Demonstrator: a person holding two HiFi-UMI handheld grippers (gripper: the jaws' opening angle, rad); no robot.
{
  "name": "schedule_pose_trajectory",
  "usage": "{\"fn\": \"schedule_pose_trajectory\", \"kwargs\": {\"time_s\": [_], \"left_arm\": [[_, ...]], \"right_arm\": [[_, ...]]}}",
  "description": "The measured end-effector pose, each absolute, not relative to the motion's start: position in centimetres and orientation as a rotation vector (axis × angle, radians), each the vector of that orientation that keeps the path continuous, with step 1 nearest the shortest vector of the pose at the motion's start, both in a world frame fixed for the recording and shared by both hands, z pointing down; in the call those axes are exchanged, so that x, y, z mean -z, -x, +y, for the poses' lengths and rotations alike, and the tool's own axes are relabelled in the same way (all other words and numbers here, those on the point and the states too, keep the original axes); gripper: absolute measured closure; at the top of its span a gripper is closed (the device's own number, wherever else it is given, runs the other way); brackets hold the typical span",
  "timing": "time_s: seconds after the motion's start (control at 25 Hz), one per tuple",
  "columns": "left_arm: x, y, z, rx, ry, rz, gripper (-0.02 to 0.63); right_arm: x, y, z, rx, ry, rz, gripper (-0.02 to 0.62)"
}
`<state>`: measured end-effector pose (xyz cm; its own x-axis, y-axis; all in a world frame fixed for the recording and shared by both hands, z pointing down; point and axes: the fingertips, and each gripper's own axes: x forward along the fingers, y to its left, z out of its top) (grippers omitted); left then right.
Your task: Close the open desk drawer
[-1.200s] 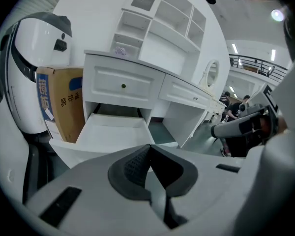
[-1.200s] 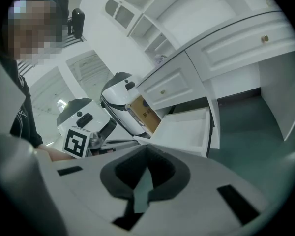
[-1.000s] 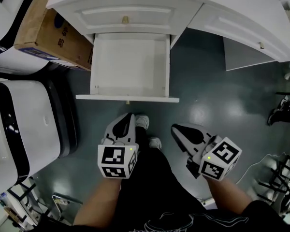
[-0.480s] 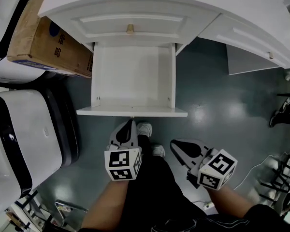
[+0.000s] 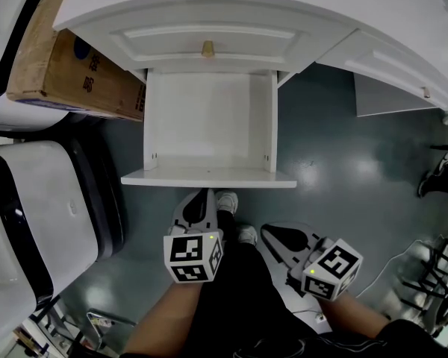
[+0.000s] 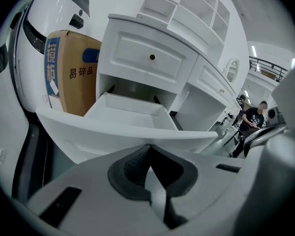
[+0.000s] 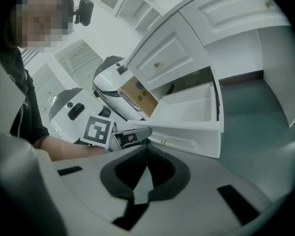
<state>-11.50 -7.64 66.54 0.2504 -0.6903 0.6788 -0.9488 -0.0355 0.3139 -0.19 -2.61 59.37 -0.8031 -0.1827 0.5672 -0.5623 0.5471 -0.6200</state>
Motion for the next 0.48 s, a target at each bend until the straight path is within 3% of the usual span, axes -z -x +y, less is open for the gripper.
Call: {"fn": "schedule_pose_trajectory", "kwargs": {"time_s": [0.48], "left_arm": [[-66.7, 11.9, -10.7, -0.479, -1.8, -1.494, 0.603]], "right_arm": [[-58.9, 1.6, -3.3, -1.147, -0.592, -2.368, 0.589]]}}
